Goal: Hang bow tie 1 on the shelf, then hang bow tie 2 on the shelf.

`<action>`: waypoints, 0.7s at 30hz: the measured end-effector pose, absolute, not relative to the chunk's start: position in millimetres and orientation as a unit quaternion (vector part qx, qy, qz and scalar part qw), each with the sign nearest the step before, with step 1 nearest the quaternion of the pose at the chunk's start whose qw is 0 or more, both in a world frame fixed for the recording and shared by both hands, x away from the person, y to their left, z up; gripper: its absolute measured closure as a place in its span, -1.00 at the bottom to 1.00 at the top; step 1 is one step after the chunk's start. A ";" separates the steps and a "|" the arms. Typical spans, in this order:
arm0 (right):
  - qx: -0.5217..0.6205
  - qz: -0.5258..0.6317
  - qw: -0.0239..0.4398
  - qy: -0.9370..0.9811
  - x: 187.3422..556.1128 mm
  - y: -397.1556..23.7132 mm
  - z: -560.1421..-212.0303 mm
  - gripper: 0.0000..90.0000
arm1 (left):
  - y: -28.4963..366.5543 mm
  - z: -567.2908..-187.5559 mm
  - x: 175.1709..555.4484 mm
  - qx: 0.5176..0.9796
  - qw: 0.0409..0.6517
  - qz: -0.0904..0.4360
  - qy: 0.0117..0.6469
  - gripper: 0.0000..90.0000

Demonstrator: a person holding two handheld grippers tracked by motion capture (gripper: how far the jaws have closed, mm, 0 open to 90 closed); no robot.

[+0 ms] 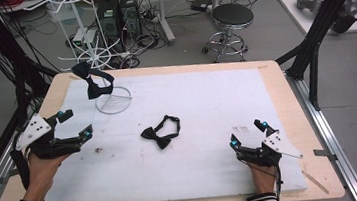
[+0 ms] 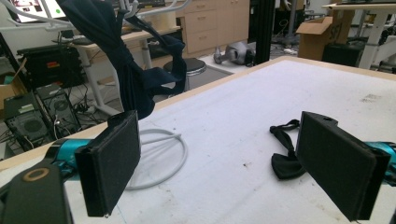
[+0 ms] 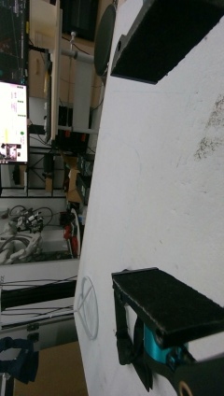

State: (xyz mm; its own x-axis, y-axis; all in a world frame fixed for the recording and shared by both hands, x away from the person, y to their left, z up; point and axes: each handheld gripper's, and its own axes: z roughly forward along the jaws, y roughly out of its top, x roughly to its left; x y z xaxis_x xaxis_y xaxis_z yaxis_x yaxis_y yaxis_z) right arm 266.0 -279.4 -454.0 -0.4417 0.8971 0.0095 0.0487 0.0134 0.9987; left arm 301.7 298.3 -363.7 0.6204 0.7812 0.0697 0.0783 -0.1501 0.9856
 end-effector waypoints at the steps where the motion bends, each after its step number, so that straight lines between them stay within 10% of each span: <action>1: 0.385 0.587 0.362 0.614 266.1 -279.4 -454.0 -0.94 | 298.8 -363.8 301.7 0.693 0.574 0.306 0.311 -0.68; 21: 0.389 0.588 0.358 0.612 265.7 -279.3 -453.9 -0.94 | 297.4 -359.8 303.5 0.700 0.568 0.304 0.309 -0.68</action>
